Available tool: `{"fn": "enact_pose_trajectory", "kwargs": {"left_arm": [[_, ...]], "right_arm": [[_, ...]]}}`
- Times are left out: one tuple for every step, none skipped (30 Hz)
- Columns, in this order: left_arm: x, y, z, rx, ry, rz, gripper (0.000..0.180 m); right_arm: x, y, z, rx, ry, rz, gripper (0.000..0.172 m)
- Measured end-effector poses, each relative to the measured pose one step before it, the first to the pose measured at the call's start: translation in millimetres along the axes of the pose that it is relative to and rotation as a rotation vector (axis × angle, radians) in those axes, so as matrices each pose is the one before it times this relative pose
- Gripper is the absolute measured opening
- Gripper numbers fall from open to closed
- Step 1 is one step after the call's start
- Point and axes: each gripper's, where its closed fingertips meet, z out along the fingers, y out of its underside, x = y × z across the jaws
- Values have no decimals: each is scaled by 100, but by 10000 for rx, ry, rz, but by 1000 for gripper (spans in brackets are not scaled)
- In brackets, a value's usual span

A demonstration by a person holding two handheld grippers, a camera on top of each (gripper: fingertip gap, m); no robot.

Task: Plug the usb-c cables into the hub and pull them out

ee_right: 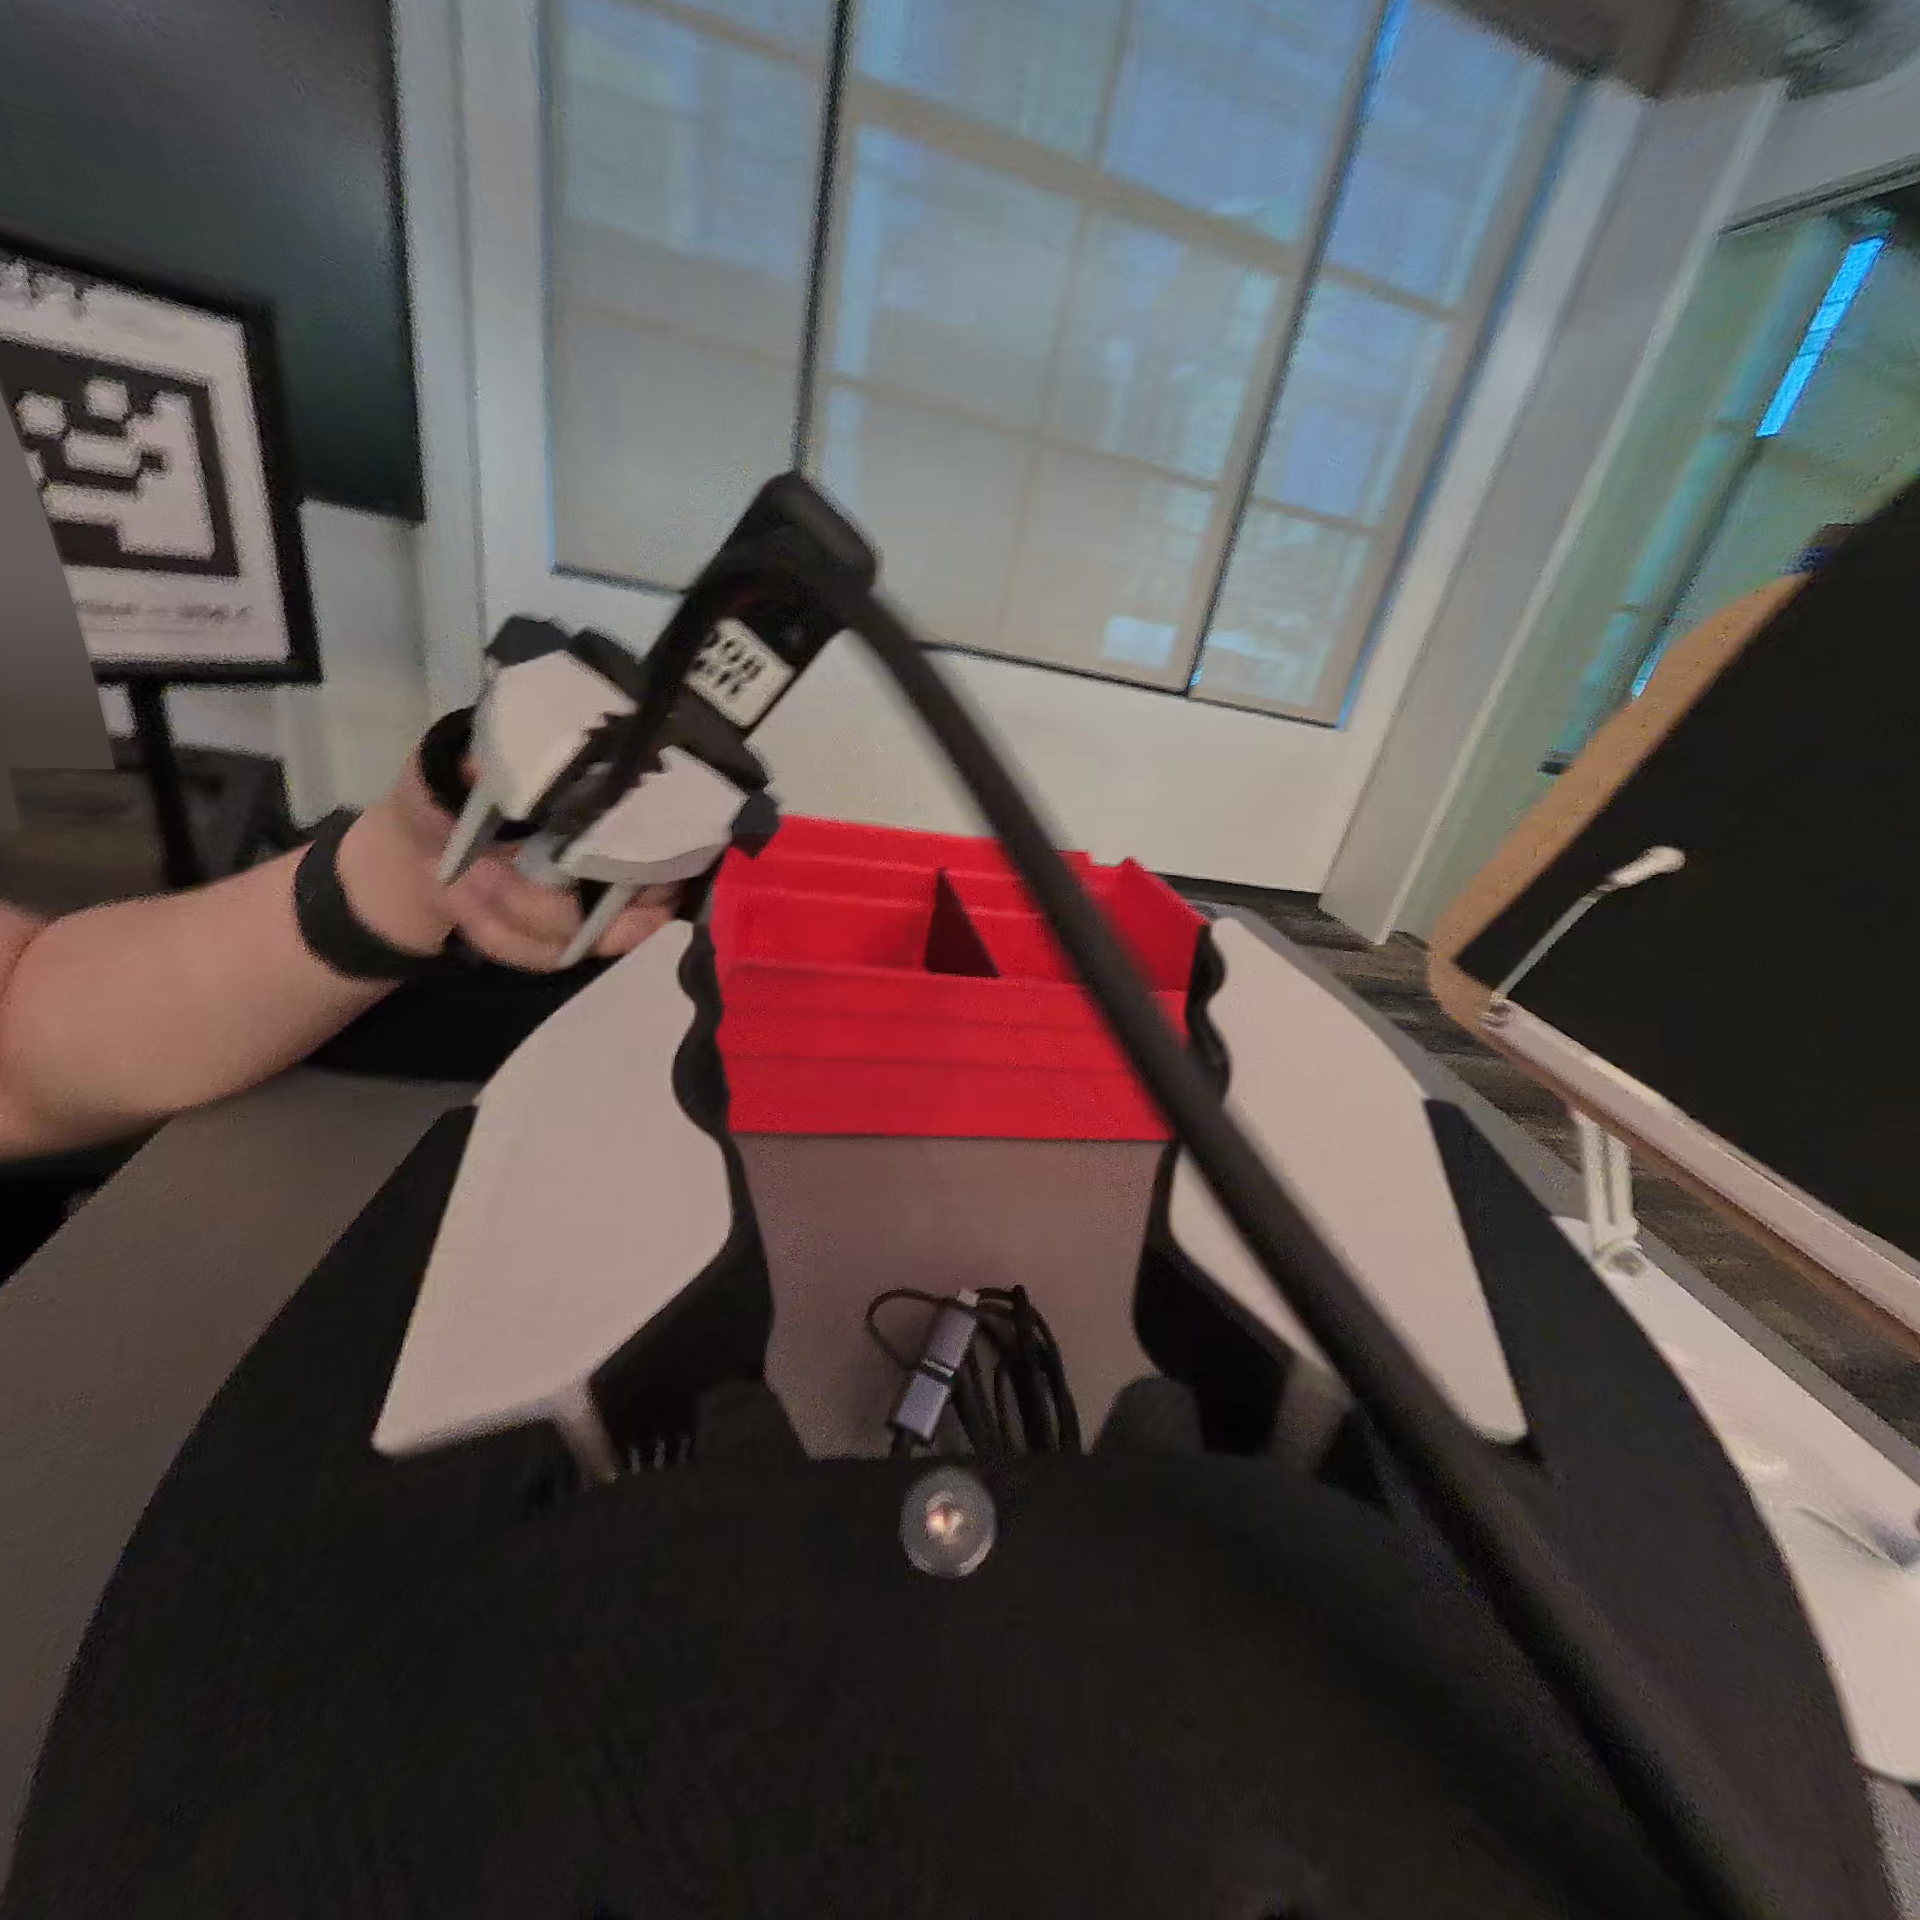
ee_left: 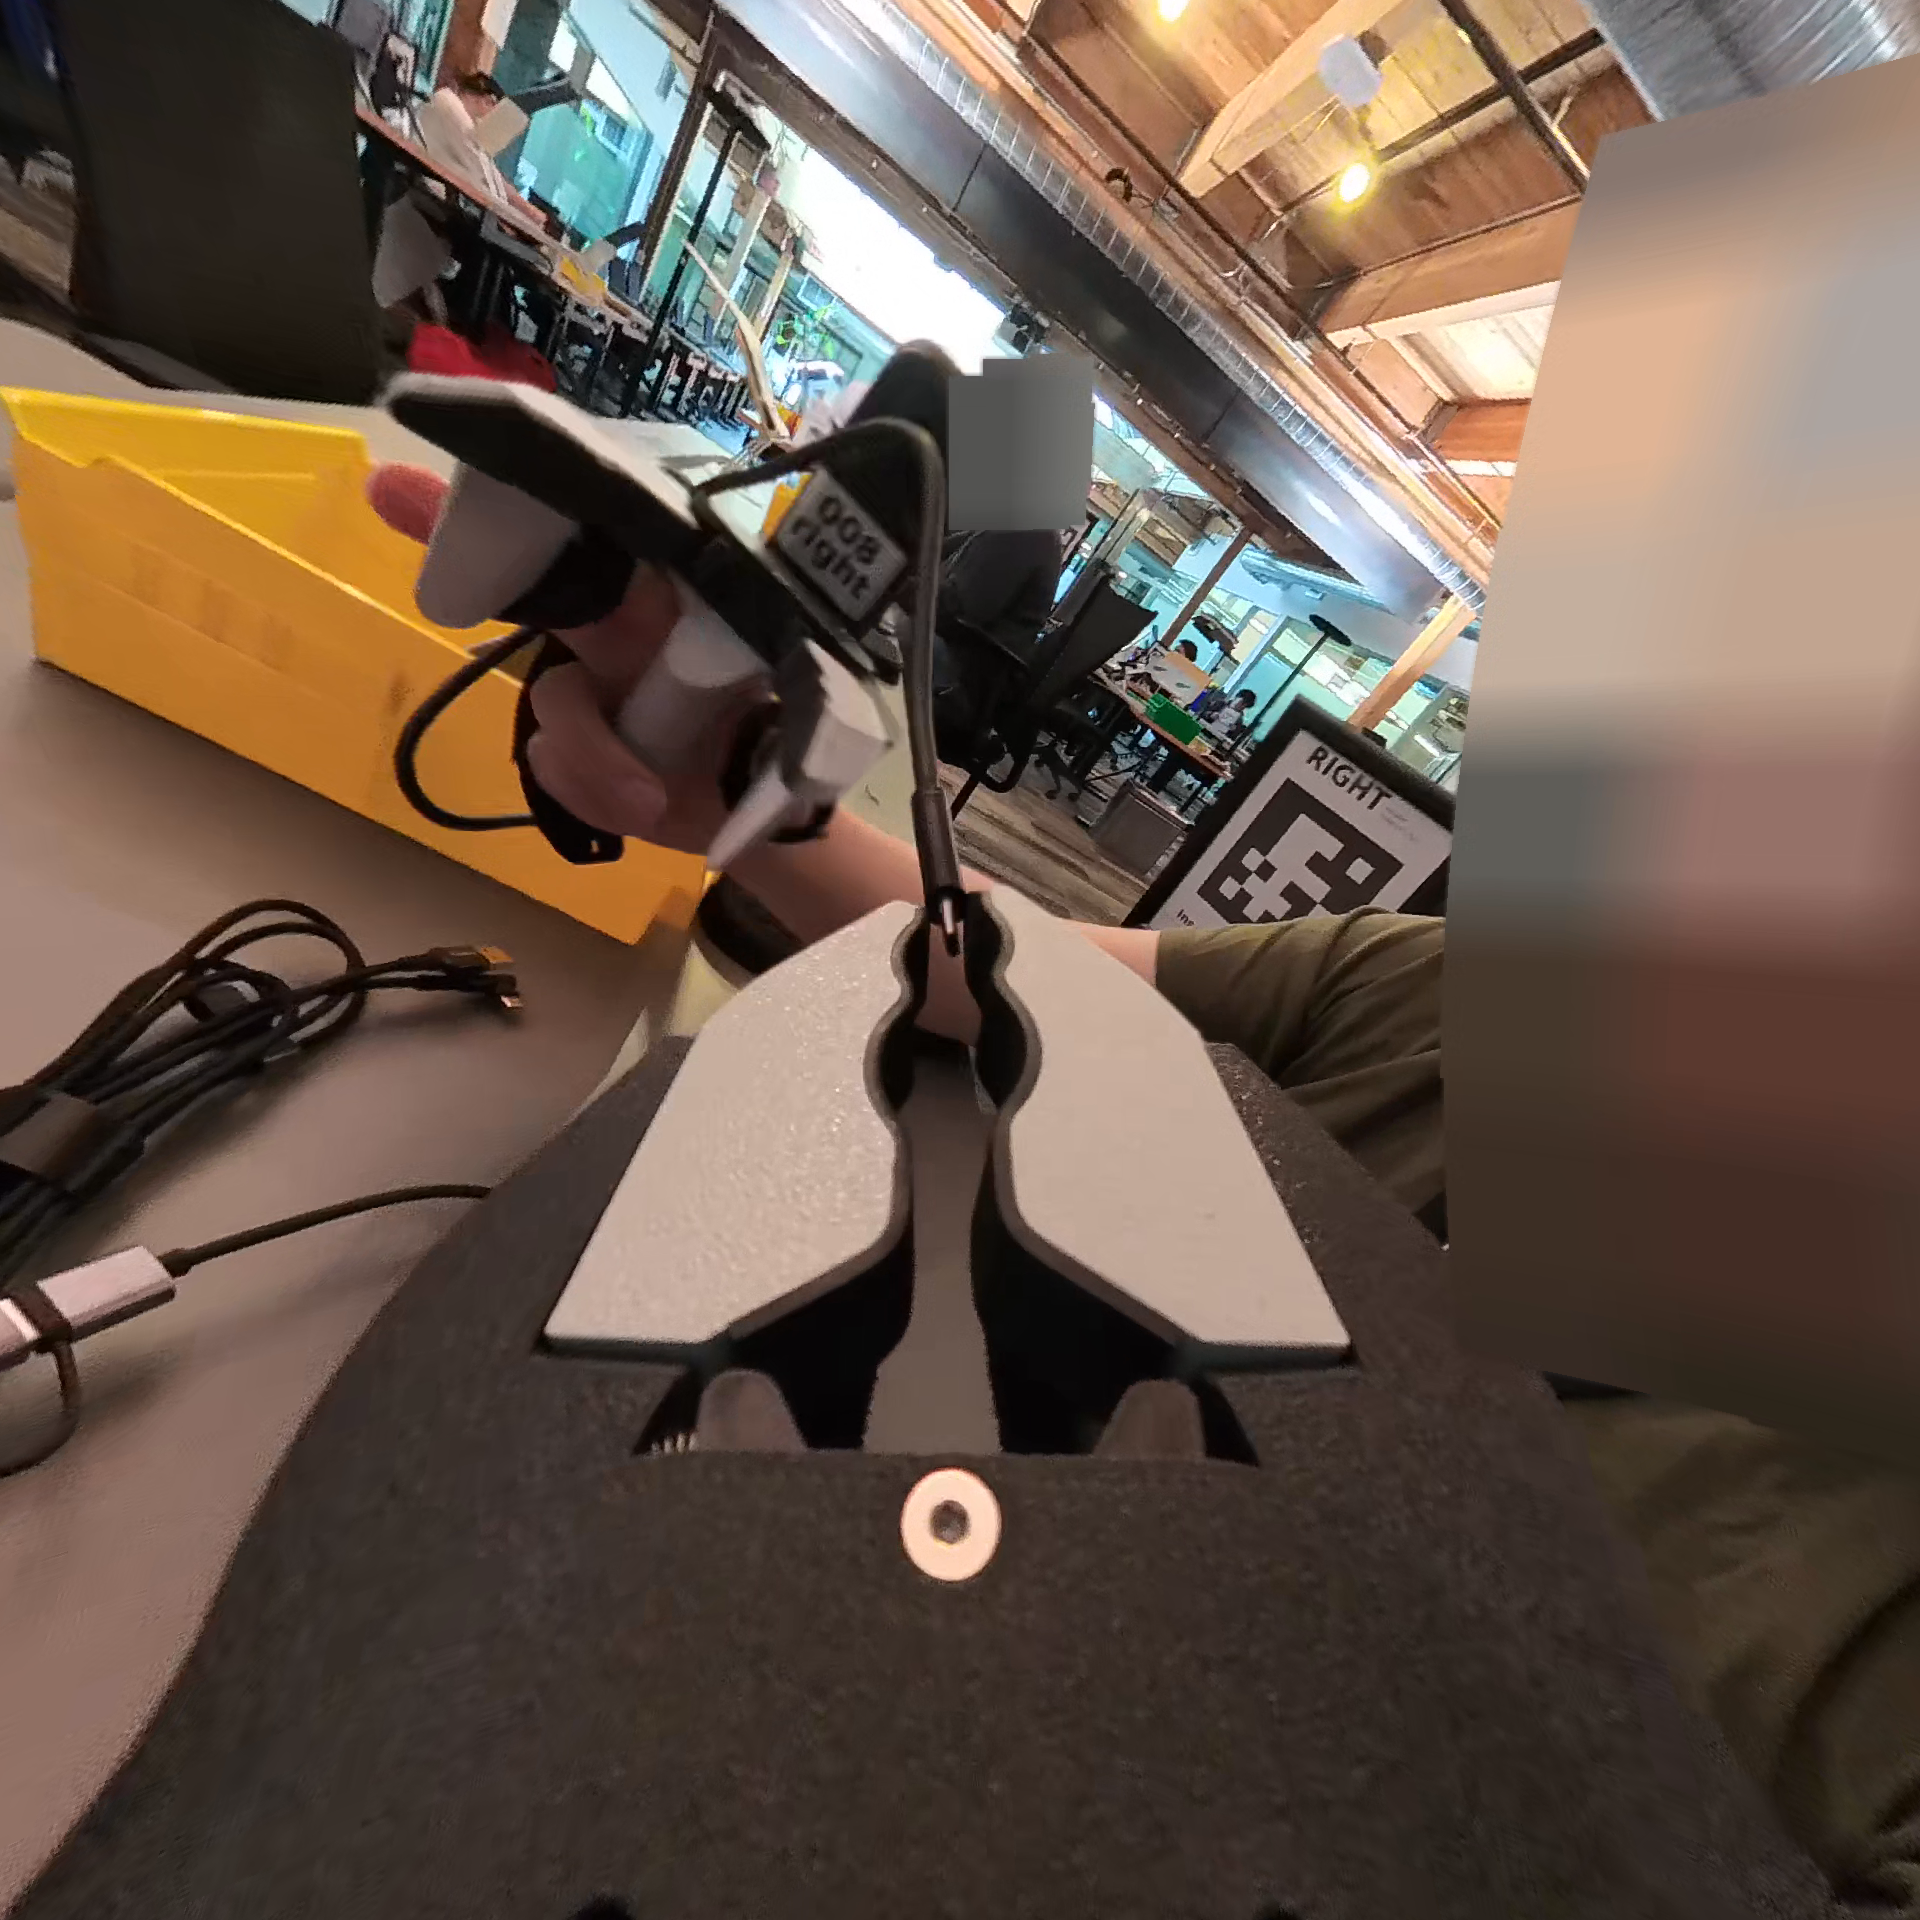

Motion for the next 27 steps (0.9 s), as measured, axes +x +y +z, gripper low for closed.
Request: {"fn": "enact_pose_trajectory", "kwargs": {"left_arm": [[-323, 215, 122, -104, -102, -78, 6], [-239, 208, 72, -123, -93, -54, 6], [-132, 139, 12, -82, -54, -29, 6], [-39, 17, -30, 3, -18, -7, 6], [-53, -15, -77, -1, -27, -28, 6], [-99, -37, -103, 19, -61, -18, 6], [-145, -4, -92, -6, -89, -31, 6], [-147, 91, -59, -69, -80, -59, 6], [-53, 112, -19, -71, -9, -71, 6], [-13, 143, 6, -92, 20, -89, 6], [-99, 31, 11, -4, -39, -49, 6], [-130, 81, 17, -40, -60, -35, 6], [-125, 213, 70, -130, -41, -66, 6], [-61, 181, 111, -101, 23, -90, 6], [-61, 211, 158, -105, 42, -115, 6], [-66, 286, 205, -167, 34, -96, 6], [-93, 207, 207, -105, 2, -43, 6], [-21, 152, 199, -87, 30, -55, 6], [41, 137, 138, -76, 64, -44, 6], [-12, 148, 95, -94, 13, -24, 6], [-59, 5, 20, 0, -32, 13, 6], [5, -13, -34, 12, 17, -1, 6], [87, -45, -59, 25, 74, -20, 6], [147, -159, -62, 111, 121, -31, 6], [74, -115, -45, 77, 74, -28, 6], [-33, -40, -21, 20, -7, 7, 6], [-57, -51, -18, 21, -29, 49, 6]], "right_arm": [[-923, 305, 379, -220, -359, -283, 87], [-911, 101, 340, -73, -327, -303, 87], [-784, -109, 277, 51, -273, -186, 87], [-766, -313, 217, 177, -296, -101, 86], [-574, -475, 139, 261, -201, -47, 86], [-403, -539, 102, 295, -103, -43, 85], [-449, -495, 50, 261, -146, -113, 82], [-472, -280, 35, 104, -154, -261, 75], [-291, -61, 31, -46, -28, -428, 68], [-350, -2, -13, -69, -60, -518, 58], [-482, 107, -27, -134, -189, -487, 47], [-454, 186, -1, -176, -229, -282, 40], [-316, 163, 49, -128, -201, -57, 37], [-147, 54, 56, -35, -109, 63, 36], [-117, 1, 86, 6, -84, 67, 36], [-99, 10, 88, -17, -58, 10, 36], [-123, 64, 95, -73, -40, -86, 37], [-224, 178, 122, -170, -93, -162, 37], [-267, 295, 122, -264, -123, -201, 37], [-235, 370, 131, -307, -94, -217, 35], [-172, 234, 75, -211, -56, -199, 30], [-112, 112, 4, -105, -49, -118, 26], [-91, -13, -77, -20, -91, 21, 20], [-40, -66, -87, 38, -89, 88, 17], [51, -70, -76, 52, 4, 62, 16], [51, 14, -29, 1, 31, -13, 16], [36, 52, -1, -45, 42, -55, 16]]}}
